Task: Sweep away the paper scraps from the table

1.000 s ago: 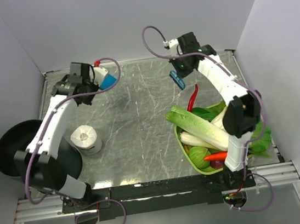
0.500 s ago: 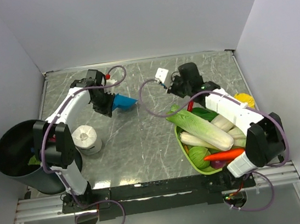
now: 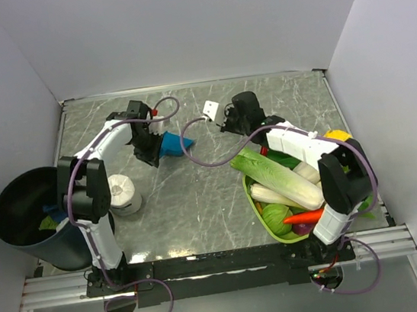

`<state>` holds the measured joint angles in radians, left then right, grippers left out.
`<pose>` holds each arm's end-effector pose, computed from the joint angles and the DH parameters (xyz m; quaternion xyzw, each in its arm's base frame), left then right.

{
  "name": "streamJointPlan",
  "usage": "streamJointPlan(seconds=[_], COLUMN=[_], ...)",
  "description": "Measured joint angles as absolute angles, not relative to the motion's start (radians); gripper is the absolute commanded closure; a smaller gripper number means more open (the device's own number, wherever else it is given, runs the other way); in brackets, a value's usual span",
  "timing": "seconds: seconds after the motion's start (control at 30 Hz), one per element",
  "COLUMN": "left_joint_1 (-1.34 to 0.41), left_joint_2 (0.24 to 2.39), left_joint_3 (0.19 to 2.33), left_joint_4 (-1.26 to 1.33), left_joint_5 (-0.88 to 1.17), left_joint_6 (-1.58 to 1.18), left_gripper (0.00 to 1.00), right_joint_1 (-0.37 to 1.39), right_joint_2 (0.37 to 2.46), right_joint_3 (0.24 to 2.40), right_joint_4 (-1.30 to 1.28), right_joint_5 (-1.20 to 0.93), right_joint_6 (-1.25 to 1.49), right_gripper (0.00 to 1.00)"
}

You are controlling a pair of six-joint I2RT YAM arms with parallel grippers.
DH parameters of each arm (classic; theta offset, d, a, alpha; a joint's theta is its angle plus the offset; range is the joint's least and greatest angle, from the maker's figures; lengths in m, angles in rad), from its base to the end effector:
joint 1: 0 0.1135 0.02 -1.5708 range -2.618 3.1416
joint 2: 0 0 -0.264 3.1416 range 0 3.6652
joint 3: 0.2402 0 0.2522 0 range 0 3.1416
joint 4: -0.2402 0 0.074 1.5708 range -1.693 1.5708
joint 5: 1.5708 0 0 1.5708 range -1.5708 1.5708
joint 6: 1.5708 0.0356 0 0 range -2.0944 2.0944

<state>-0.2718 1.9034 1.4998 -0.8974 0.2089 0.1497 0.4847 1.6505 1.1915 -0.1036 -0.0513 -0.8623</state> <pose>0.3680 -0.1102 0.2171 0.2199 0.9608 -0.1113 0.1272 0.3353 0.1786 0.2635 -0.5556 0.6765 -0.0686 0.4785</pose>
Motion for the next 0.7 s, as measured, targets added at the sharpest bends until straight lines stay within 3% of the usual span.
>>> streamJointPlan(seconds=[0.3, 0.4, 0.47, 0.5, 0.57, 0.7], left_joint_1=[-0.266, -0.262, -0.261, -0.261, -0.261, -0.261], left_joint_2=[1.978, 2.003, 2.019, 2.024, 2.032, 2.032], left_joint_3=[1.617, 1.641, 1.647, 1.65, 1.65, 1.65], left_joint_4=[-0.915, -0.924, -0.928, -0.932, -0.938, -0.952], left_joint_5=[0.186, 0.186, 0.187, 0.189, 0.192, 0.197], left_joint_6=[0.2, 0.207, 0.208, 0.208, 0.212, 0.215], left_gripper=[0.92, 0.82, 0.7, 0.6, 0.52, 0.38], right_joint_1=[0.485, 0.485, 0.485, 0.485, 0.485, 0.485], right_joint_2=[1.699, 1.7, 1.705, 1.708, 1.722, 1.742], right_joint_3=[1.163, 1.155, 1.16, 1.168, 1.198, 1.255], right_joint_4=[-0.014, -0.009, -0.03, -0.052, -0.112, -0.229], right_joint_5=[-0.014, -0.009, -0.008, -0.01, -0.018, -0.053], right_joint_6=[-0.931, -0.952, -0.952, -0.95, -0.936, -0.887], right_gripper=[1.0, 1.0, 0.99, 0.88, 0.69, 0.47])
